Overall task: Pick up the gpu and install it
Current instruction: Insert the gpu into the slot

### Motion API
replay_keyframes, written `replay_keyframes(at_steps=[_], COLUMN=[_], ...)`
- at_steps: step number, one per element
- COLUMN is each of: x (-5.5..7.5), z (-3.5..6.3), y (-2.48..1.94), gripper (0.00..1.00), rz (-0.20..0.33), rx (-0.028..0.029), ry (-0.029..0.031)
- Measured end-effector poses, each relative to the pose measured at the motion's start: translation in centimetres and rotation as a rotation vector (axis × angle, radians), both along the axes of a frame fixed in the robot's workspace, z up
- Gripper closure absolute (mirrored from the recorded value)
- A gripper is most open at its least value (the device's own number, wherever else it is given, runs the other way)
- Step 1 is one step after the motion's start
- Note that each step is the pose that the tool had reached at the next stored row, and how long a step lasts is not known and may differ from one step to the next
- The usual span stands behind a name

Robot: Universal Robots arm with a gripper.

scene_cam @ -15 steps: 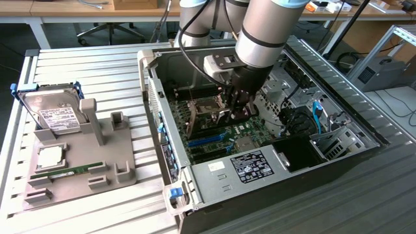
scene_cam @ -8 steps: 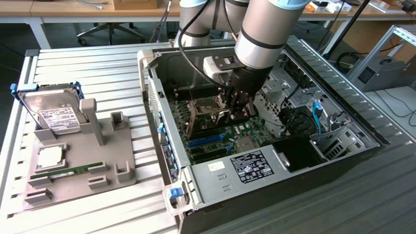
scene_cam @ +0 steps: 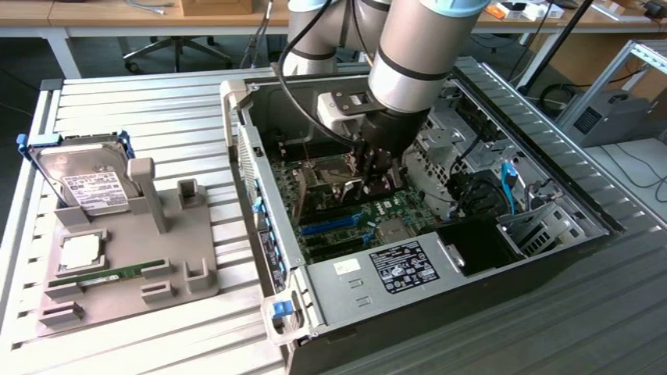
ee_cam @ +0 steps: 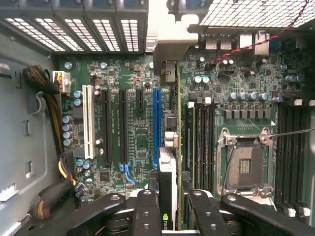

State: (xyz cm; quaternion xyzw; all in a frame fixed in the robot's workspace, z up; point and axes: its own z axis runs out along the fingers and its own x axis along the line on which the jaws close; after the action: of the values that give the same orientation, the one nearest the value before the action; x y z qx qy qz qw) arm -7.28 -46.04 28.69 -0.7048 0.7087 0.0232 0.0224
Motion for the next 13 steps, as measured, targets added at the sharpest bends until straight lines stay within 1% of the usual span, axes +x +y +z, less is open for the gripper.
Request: replay_keyframes(at_steps=[1, 3, 10, 13], x=[-0.1, -0.2, -1.0, -1.2], z=[0.0, 0.0, 0.0, -0.05], y=[-0.21, -0.27, -0.29, -0.3], gripper=[0.73, 0.73, 0.73, 0.73], rz=[0.0, 0.001, 0.001, 0.002], rx=[0.0001, 0.0, 0.0001, 0.0013], ry=[0.0, -0.0001, -0.0013, -0.0018])
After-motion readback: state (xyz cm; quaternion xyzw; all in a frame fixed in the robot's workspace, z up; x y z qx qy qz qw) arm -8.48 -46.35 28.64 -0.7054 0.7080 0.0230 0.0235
